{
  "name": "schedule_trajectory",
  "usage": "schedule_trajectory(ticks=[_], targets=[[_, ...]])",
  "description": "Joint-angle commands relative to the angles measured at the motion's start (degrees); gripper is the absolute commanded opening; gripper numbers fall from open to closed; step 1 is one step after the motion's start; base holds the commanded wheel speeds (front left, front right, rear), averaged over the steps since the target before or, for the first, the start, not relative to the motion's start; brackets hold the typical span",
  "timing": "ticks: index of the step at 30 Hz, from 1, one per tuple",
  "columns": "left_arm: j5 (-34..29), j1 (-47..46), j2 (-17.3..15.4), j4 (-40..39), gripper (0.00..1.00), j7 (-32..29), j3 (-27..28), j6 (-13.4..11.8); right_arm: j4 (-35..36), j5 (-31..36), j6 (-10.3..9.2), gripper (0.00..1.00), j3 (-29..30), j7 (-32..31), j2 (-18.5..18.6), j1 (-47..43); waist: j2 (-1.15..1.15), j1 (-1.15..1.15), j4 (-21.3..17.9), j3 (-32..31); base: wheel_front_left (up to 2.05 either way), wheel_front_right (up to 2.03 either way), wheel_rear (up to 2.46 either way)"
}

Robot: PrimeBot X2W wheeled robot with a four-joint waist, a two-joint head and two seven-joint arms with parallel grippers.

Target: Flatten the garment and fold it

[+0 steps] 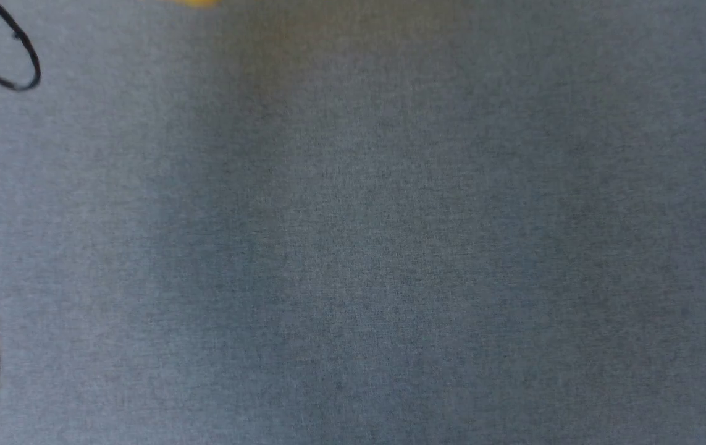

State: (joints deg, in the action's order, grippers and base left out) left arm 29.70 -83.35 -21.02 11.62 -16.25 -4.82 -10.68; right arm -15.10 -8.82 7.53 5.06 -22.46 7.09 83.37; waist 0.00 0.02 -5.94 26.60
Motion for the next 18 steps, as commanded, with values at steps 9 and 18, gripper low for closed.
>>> schedule_trajectory(ticks=[9, 18], targets=[[3.95, 1.45, 0.19, 3.03, 0.0, 2.66, 1.35, 4.4, -1.43, -1.24, -0.04, 0.0, 0.36, 1.68, 1.37, -1.72, 0.0, -0.02, 0.96, 6.04, 0.0, 0.0, 0.0], [9.63, 20.16, 1.02, -3.52, 0.0, 0.33, 2.16, 6.77, 7.43, -7.76, -0.04, 0.0, -0.61, -2.12, 3.78, -16.62, 0.0, -0.02, 3.81, 0.53, 0.0, 0.0, 0.0]])
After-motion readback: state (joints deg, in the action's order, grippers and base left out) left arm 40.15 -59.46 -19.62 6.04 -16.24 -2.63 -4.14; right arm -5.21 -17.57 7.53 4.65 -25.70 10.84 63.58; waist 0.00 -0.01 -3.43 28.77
